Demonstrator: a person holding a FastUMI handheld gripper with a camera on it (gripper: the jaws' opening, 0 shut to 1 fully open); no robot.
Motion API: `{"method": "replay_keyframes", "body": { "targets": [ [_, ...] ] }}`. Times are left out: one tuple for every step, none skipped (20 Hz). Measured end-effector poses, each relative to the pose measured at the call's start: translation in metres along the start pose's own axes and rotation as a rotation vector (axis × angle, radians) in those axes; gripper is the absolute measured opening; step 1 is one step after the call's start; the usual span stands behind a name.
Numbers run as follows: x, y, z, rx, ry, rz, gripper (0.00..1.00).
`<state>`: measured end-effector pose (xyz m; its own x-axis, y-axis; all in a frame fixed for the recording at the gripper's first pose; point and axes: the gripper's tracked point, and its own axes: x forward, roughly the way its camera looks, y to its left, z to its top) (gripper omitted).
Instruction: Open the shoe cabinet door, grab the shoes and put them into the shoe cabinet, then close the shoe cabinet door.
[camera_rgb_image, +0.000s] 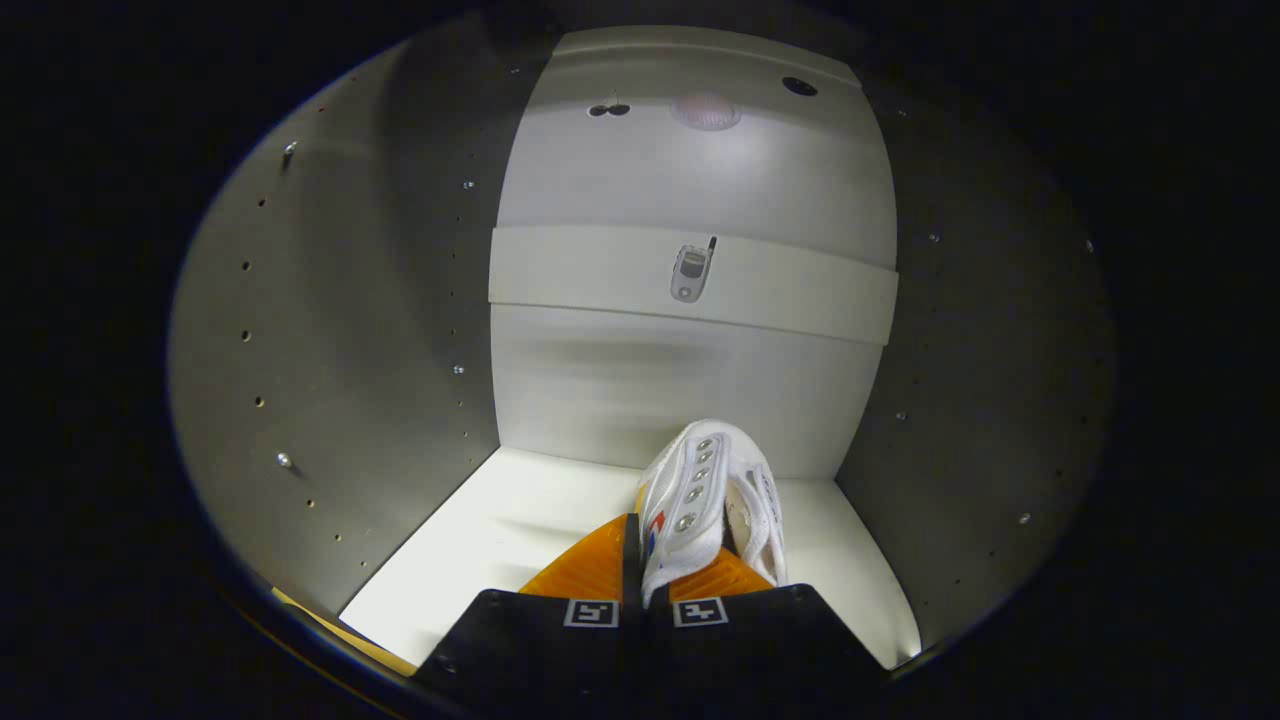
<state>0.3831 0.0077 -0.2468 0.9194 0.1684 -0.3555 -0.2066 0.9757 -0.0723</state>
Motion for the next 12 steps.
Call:
{"method": "replay_keyframes", "body": {
  "targets": [
    [0.002, 0.002, -0.003, 0.001, 0.009, 0.004, 0.05],
    [0.005, 0.003, -0.003, 0.009, 0.012, 0.012, 0.05],
    [0.006, 0.005, -0.003, 0.025, 0.014, 0.023, 0.05],
    [0.007, 0.006, -0.006, 0.034, 0.024, 0.028, 0.05],
    [0.009, 0.005, -0.01, 0.039, 0.035, 0.029, 0.05],
    [0.012, 0.006, -0.014, 0.042, 0.049, 0.031, 0.05],
    [0.013, 0.008, -0.018, 0.049, 0.064, 0.035, 0.05],
    [0.015, 0.01, -0.021, 0.055, 0.074, 0.038, 0.05],
    [0.015, 0.011, -0.022, 0.053, 0.074, 0.035, 0.05],
    [0.016, 0.013, -0.023, 0.046, 0.075, 0.031, 0.05],
    [0.017, 0.013, -0.024, 0.041, 0.077, 0.027, 0.05],
    [0.017, 0.014, -0.025, 0.042, 0.082, 0.022, 0.05]
  ]
}}
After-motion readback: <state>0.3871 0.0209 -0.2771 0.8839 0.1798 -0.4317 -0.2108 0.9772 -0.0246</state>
